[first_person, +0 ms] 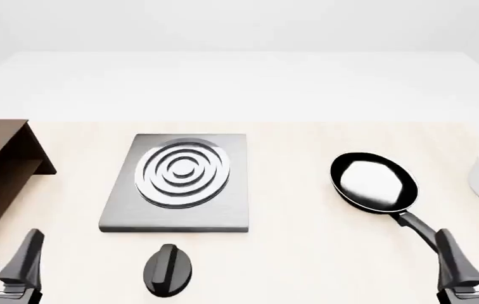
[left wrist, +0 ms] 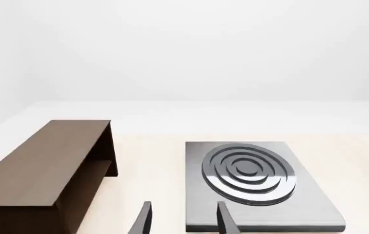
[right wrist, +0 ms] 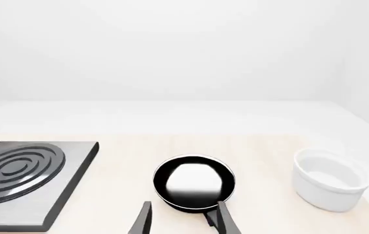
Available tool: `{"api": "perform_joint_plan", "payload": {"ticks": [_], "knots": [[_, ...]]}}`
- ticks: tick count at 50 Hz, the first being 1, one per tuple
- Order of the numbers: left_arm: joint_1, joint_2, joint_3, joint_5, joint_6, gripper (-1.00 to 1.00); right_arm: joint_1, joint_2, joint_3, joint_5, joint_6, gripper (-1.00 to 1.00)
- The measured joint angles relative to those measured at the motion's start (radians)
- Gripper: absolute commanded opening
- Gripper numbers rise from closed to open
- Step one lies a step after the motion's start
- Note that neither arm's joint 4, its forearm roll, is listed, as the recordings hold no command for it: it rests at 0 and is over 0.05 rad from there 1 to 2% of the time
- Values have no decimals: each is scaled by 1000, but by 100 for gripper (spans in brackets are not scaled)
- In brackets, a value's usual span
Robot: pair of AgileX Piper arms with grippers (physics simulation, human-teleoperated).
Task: Turn on the stove and put the frying pan on it.
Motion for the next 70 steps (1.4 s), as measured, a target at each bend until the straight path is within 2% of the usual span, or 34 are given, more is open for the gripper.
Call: {"api": "perform_joint_plan", "payload": {"ticks": [27,33,45,53,60,70], "knots": [[-13,48,-24,5,-7,100,6,7,-3,-6,-10,100],[-59,88,-90,79,-20,100,6,16,-3,-14,-10,100],[-166,153,-284,356,-12,100,6,16,-3,-11,-9,100],[-245,208,-354,496,-2,100,7,15,-3,-9,-8,100],[-317,264,-363,542,-7,100,8,19,-3,-13,-9,100],[-405,366,-339,509,-21,100,8,19,-3,-11,-10,100]]}}
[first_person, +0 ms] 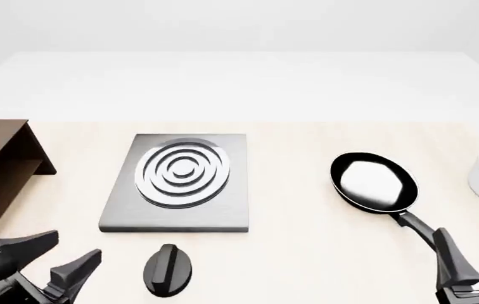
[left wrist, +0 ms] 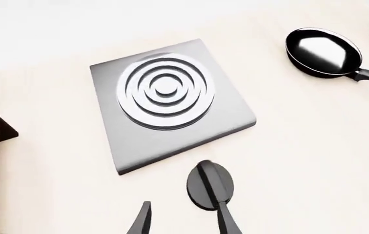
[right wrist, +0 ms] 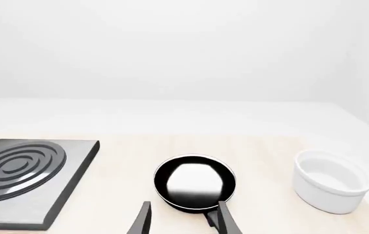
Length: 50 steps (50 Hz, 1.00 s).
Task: Turn on the stove and put the frying pan on it.
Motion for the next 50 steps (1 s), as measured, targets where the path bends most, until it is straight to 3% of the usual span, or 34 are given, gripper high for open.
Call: {"api": "perform_joint_plan", "payload": {"ticks": [21,50], "knots": [[-134,234,96,-221,-55,100,2,-6,0,4,1,100],[-230,493,172,-501,-96,100,4,-8,-1,4,0,100]]}}
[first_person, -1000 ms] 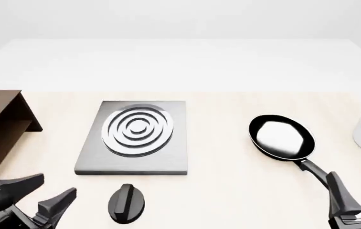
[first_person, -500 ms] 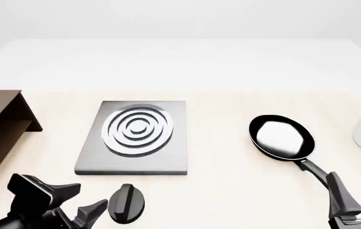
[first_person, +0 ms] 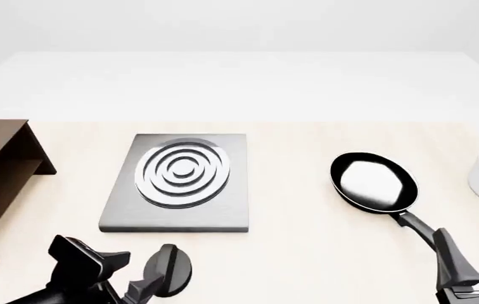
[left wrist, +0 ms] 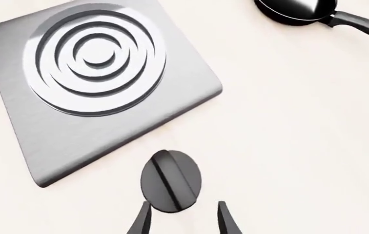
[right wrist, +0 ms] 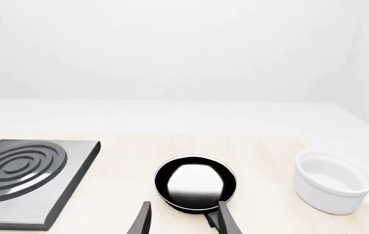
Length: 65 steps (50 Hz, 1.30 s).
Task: Turn on the stove and put the frying pan on it.
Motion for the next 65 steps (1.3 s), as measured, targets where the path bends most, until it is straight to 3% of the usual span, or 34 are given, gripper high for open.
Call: {"api": "perform_joint_plan", "payload": {"ticks": [65], "knots": [[-105,338,30,-338,-50,100,3,-2,-1,0,-10,100]]}}
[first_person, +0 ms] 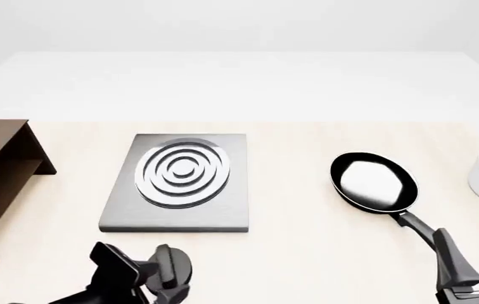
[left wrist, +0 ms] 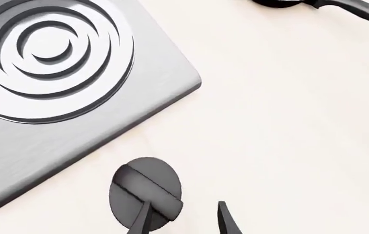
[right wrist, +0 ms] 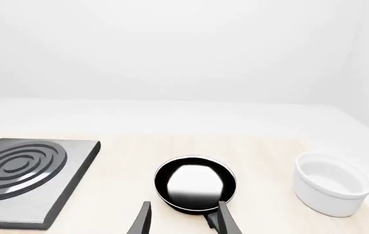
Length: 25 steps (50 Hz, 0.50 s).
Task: Turn on the stove and put the frying pan on it.
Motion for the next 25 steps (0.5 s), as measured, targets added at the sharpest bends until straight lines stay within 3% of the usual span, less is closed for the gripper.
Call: {"api": "perform_joint_plan", "payload": {"ticks": [25], "knots": [[-37,64,-27,-43,-5,100,-1,-6,-2,6,-2,100]]}}
